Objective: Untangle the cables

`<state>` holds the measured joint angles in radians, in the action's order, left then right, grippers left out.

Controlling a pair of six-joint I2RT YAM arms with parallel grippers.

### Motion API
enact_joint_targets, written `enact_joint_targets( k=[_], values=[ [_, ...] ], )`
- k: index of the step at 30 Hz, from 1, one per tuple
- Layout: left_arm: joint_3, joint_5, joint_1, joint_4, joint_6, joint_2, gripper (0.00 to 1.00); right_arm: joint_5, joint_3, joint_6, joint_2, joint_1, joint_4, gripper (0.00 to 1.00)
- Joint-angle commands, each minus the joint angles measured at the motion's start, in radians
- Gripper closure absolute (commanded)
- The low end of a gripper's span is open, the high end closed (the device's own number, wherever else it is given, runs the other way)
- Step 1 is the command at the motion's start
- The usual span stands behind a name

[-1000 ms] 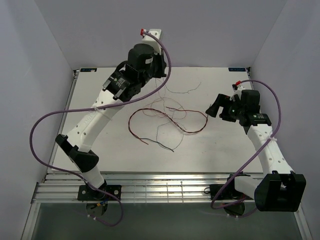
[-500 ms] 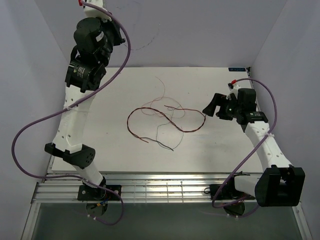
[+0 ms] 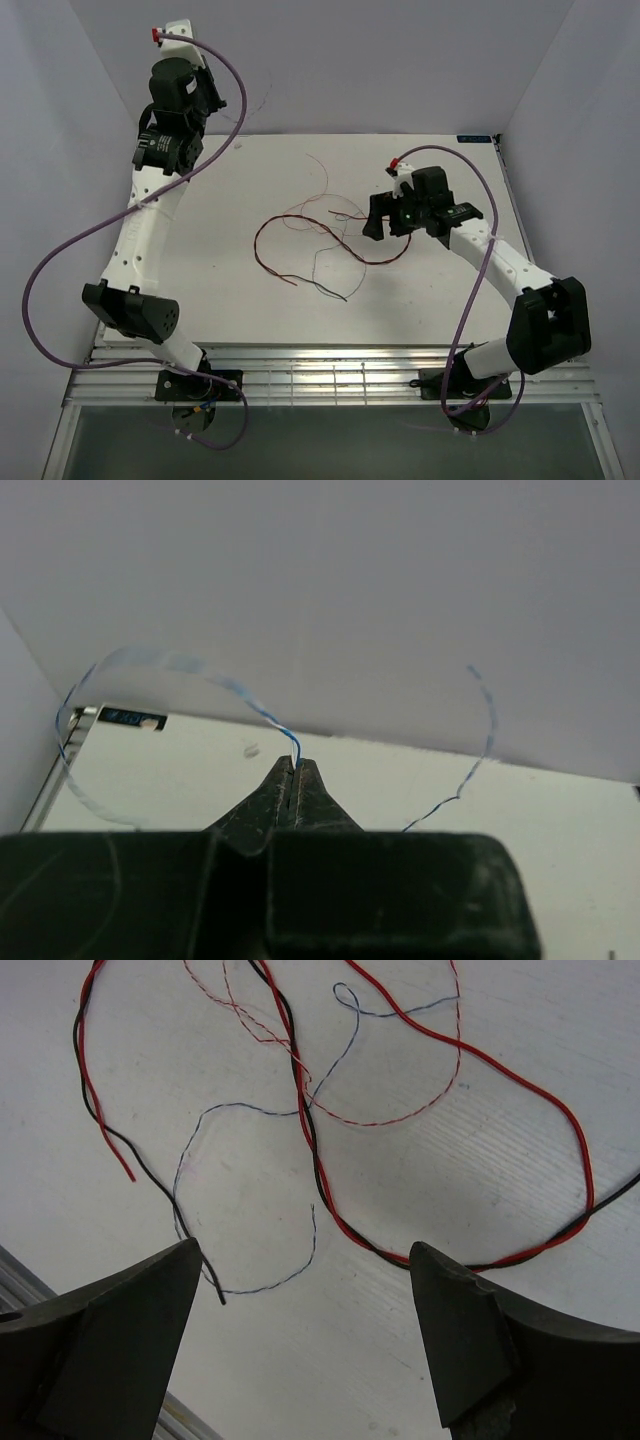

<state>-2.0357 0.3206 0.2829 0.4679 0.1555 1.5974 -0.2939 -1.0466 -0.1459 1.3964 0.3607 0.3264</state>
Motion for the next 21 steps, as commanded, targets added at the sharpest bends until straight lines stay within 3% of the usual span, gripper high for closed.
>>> enact_joint_targets(
  k=[1, 5, 8, 15, 21],
  values=[
    [0.101, -0.089, -0.112, -0.009, 0.019, 0.038, 1.0, 0.076, -0.082, 0.138, 0.042, 0.073, -0.061, 0.1],
    [0.239, -0.107, -0.212, -0.095, -0.023, 0.09, 1.0, 0.151, -0.166, 0.283, 0.165, 0.15, -0.04, 0.1],
    [0.249, -0.149, -0.267, -0.084, -0.069, 0.151, 1.0, 0.171, -0.281, 0.365, 0.278, 0.188, 0.019, 0.1],
    [0.362, -0.143, -0.335, -0.161, -0.142, 0.232, 1.0, 0.173, -0.485, 0.439, 0.481, 0.225, 0.054, 0.1],
    [0.417, -0.095, -0.361, -0.163, -0.137, 0.282, 1.0, 0.174, -0.547, 0.454, 0.575, 0.25, 0.062, 0.1]
  ],
)
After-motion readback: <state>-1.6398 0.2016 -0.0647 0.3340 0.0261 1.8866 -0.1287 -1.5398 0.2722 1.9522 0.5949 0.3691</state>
